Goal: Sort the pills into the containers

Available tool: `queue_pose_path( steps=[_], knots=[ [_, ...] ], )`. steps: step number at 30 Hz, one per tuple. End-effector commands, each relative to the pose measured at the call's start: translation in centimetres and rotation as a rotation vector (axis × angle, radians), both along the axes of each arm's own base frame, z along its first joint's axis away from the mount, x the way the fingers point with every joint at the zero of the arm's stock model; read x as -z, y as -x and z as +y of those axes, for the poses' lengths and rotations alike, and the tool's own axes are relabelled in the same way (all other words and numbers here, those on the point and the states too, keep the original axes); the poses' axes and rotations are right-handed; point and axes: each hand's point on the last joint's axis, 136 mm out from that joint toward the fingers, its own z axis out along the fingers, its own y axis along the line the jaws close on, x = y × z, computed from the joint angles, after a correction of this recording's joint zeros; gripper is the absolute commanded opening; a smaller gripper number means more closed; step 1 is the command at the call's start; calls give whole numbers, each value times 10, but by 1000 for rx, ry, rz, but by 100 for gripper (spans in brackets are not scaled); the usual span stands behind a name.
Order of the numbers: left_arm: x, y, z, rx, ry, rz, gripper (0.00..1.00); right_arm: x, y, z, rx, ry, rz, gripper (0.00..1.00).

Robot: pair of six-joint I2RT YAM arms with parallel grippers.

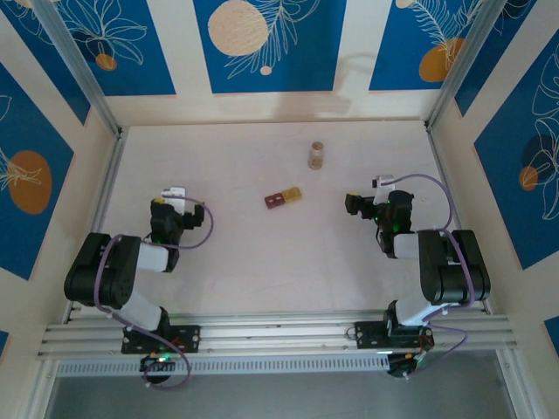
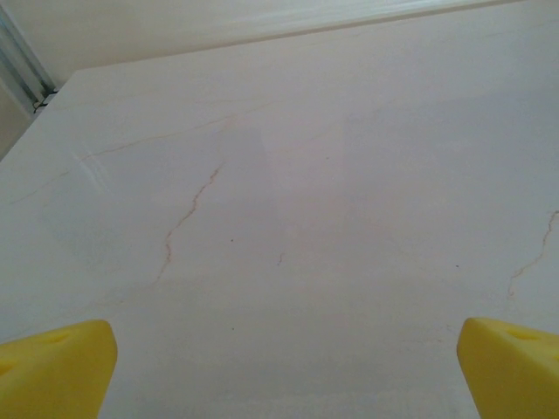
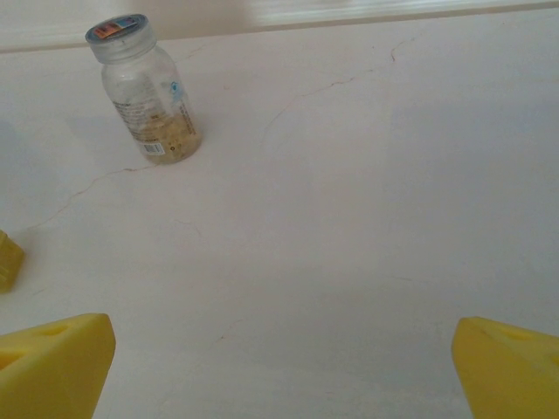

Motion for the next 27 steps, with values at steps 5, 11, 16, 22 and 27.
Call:
queue_pose_path(
  steps=[5,11,16,22,27],
  knots=[
    [-7,-6,-5,26,2,-18,100,-4,0,3,-13,-11,-8,99],
    [-7,-7,-5,28,4,-17,100,-4,1,2,-12,-11,-7,99],
    [-7,-7,-5,29,5,-16,100,-4,0,2,-13,-10,-9,99],
    [-7,-7,-6,34,8,-13,100,-4,1,2,-12,-11,-9,99],
    [-7,-7,-5,32,9,-14,100,-4,1,2,-13,-11,-7,99]
  ],
)
